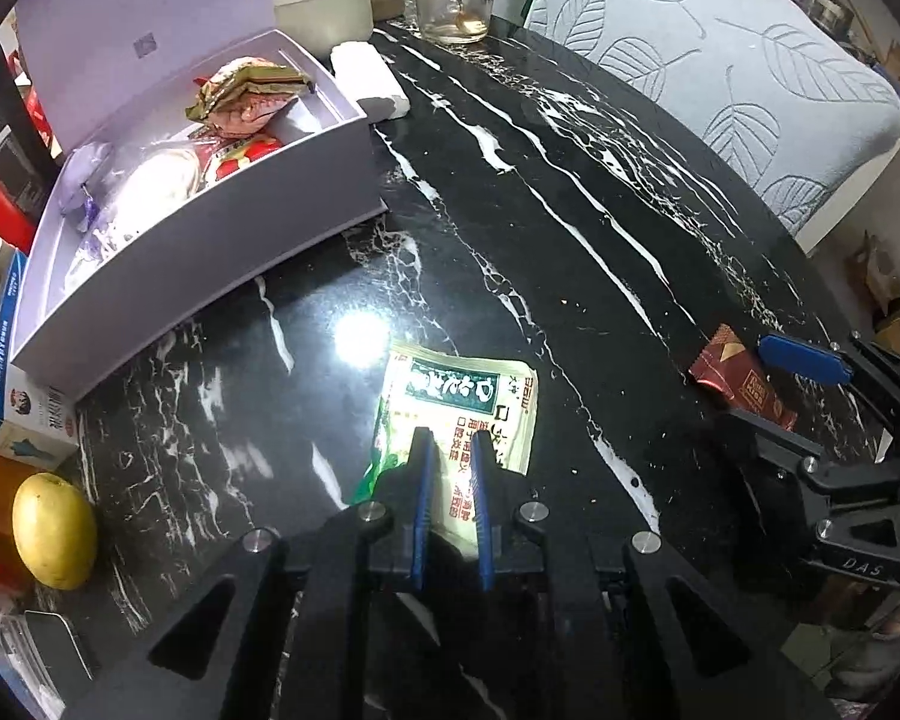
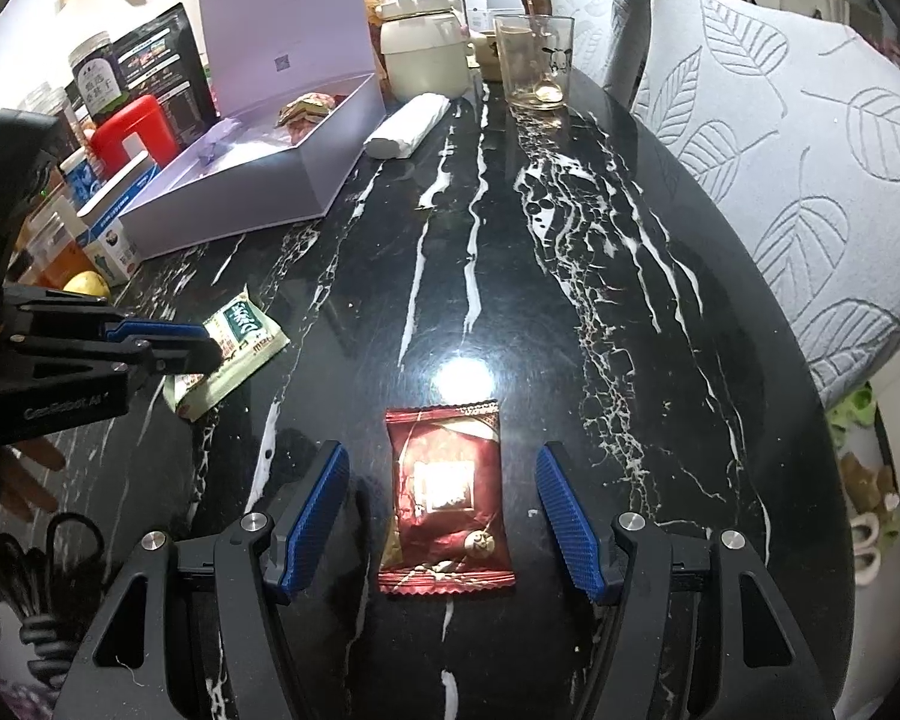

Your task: Organize soft objects

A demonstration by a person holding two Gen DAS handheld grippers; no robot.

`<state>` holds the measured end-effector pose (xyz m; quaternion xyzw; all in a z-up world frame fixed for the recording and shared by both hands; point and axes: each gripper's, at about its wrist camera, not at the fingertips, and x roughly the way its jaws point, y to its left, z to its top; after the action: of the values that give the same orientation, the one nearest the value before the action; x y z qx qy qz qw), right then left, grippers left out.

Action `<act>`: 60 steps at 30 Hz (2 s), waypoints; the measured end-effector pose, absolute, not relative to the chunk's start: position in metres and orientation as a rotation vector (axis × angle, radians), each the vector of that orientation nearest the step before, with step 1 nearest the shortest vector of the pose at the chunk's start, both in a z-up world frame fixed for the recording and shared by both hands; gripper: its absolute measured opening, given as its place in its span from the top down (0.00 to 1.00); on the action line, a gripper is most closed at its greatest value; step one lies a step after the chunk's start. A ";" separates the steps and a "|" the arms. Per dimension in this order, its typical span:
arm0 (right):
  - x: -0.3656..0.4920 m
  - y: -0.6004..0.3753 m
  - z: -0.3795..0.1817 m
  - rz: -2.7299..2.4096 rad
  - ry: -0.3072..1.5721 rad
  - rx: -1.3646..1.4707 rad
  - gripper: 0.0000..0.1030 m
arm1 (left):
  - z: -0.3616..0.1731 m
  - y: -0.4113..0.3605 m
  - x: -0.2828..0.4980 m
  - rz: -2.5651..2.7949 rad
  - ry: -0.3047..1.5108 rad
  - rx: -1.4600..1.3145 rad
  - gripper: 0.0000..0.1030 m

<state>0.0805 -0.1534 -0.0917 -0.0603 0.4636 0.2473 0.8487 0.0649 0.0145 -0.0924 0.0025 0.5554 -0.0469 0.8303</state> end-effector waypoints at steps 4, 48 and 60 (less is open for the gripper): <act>0.082 -0.151 -0.092 0.525 0.983 -0.145 0.36 | -0.093 0.015 0.066 -0.099 1.169 -0.007 0.88; 0.081 -0.044 -0.038 0.956 0.872 -0.147 0.74 | -0.047 0.056 0.010 -0.168 0.865 -0.104 0.88; 0.117 0.012 0.013 1.039 0.771 -0.217 0.74 | 0.005 0.107 0.044 -0.071 0.707 -0.097 0.88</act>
<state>0.1173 0.0118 0.0134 -0.1011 0.3583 0.4829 0.7926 0.0444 0.1070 0.0050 -0.0474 0.3459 -0.0349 0.9364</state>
